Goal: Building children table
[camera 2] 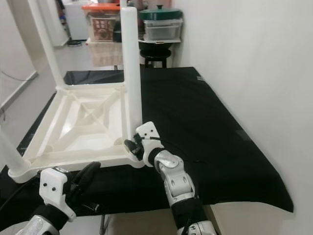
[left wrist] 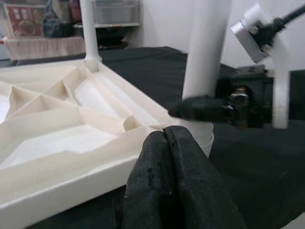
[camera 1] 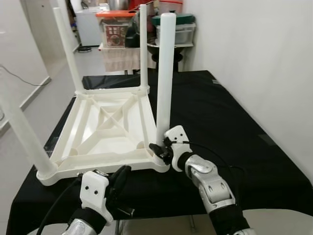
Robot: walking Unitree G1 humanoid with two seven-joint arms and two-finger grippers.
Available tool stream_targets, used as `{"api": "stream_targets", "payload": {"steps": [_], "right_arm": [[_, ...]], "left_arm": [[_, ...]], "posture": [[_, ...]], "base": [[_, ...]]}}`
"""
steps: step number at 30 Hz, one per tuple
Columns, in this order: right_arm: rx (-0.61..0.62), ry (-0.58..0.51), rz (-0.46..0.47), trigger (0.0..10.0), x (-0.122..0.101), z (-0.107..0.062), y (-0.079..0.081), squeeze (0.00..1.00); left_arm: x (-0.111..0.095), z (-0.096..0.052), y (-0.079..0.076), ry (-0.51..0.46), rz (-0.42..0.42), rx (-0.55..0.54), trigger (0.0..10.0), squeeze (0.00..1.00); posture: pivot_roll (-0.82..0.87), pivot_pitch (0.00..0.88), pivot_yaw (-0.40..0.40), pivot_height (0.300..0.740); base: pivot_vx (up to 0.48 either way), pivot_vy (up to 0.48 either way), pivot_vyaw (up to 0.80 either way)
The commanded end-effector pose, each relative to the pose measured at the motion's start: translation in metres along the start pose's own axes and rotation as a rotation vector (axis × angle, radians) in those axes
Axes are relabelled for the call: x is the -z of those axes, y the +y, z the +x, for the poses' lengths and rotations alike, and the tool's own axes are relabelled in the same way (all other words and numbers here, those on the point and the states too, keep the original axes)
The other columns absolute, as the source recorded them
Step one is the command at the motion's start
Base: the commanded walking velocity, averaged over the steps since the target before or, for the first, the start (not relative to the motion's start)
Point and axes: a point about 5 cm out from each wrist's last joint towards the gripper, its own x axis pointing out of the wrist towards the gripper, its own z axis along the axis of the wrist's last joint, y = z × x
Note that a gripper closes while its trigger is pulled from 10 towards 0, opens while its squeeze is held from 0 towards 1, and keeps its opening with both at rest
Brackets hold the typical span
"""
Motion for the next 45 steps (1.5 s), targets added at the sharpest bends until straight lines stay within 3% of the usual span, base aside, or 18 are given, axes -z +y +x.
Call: {"api": "stream_targets", "payload": {"steps": [1,3,4,5,6,7,8,10,15,22,23,24,25,27,40,45], "right_arm": [[-0.044,-0.007,0.022,10.0,-0.003,0.001,0.003,1.0],[-0.051,-0.009,0.03,10.0,-0.006,-0.001,0.006,1.0],[-0.116,-0.069,0.007,10.0,-0.017,-0.002,0.008,1.0],[-0.171,-0.125,-0.019,10.0,-0.026,-0.004,0.01,0.8],[-0.171,-0.125,-0.019,10.0,-0.026,-0.004,0.01,0.8],[-0.236,-0.167,-0.053,10.0,-0.032,-0.005,0.011,0.0],[-0.236,-0.167,-0.053,10.0,-0.032,-0.005,0.011,0.0],[-0.404,-0.22,-0.124,10.0,-0.04,-0.004,0.008,0.0],[-0.444,-0.188,-0.153,10.0,-0.039,0.003,-0.001,0.0],[-0.45,-0.181,-0.081,10.0,-0.051,0.021,-0.02,0.0],[-0.472,-0.182,-0.073,4.7,-0.051,0.021,-0.021,0.0],[-0.472,-0.182,-0.073,4.7,-0.051,0.021,-0.021,0.0],[-0.494,-0.186,-0.071,2.6,-0.052,0.021,-0.021,0.0],[-0.545,-0.198,-0.066,0.0,-0.053,0.02,-0.021,0.0],[-0.542,-0.24,-0.056,0.0,-0.05,0.015,-0.032,0.0],[-0.407,-0.205,-0.045,0.0,-0.034,0.015,-0.032,0.0]], "left_arm": [[0.004,0.0,0.001,0.021,-0.017,-0.01,10.0,0.0],[0.004,0.0,0.001,0.021,-0.017,-0.01,10.0,0.0],[0.004,0.001,0.0,0.02,-0.018,-0.01,10.0,0.0],[0.004,0.001,0.0,0.019,-0.02,-0.01,10.0,0.0],[0.004,0.001,0.0,0.019,-0.02,-0.01,10.0,0.0],[0.004,0.002,-0.001,0.018,-0.023,-0.01,10.0,0.0],[0.004,0.002,-0.001,0.018,-0.023,-0.01,10.0,0.0],[0.003,0.003,-0.003,0.014,-0.032,-0.008,10.0,0.0],[0.003,0.004,-0.004,0.012,-0.035,-0.007,10.0,0.0],[0.007,0.006,-0.003,0.016,-0.041,-0.008,10.0,0.0],[0.008,0.006,-0.004,0.016,-0.042,-0.008,10.0,0.0],[0.008,0.006,-0.004,0.016,-0.042,-0.008,10.0,0.0],[0.008,0.006,-0.004,0.016,-0.042,-0.009,10.0,0.0],[0.008,0.006,-0.004,0.016,-0.043,-0.01,10.0,0.0],[0.006,0.006,-0.004,0.016,-0.049,-0.005,10.0,0.0],[0.006,0.007,-0.002,0.016,-0.045,-0.002,10.0,0.0]], "posture": [[0.03,0.0,-0.029,0.74],[0.03,0.0,-0.029,0.74],[0.03,0.0,-0.03,0.74],[0.03,0.0,-0.027,0.74],[0.03,0.0,-0.027,0.74],[0.03,0.0,-0.028,0.74],[0.03,0.0,-0.028,0.74],[0.03,0.0,-0.032,0.74],[0.03,0.0,-0.035,0.74],[0.04,0.0,-0.044,0.74],[0.04,0.0,-0.045,0.74],[0.04,0.0,-0.045,0.74],[0.04,0.0,-0.049,0.74],[0.04,0.0,-0.048,0.74],[0.03,0.0,-0.035,0.74],[0.02,0.0,-0.033,0.74]], "base": [[0.0,0.0,0.0],[0.0,0.0,0.0],[0.0,0.0,0.0],[0.0,0.0,0.0],[0.0,0.0,0.0],[0.0,0.0,0.0],[0.0,0.0,0.0],[0.0,0.0,0.0],[0.0,0.0,0.0],[0.0,0.0,0.0],[0.0,0.0,0.0],[0.0,0.0,0.0],[0.0,0.0,0.0],[0.0,0.0,0.0],[0.0,0.0,0.0],[0.0,0.0,0.0]]}}
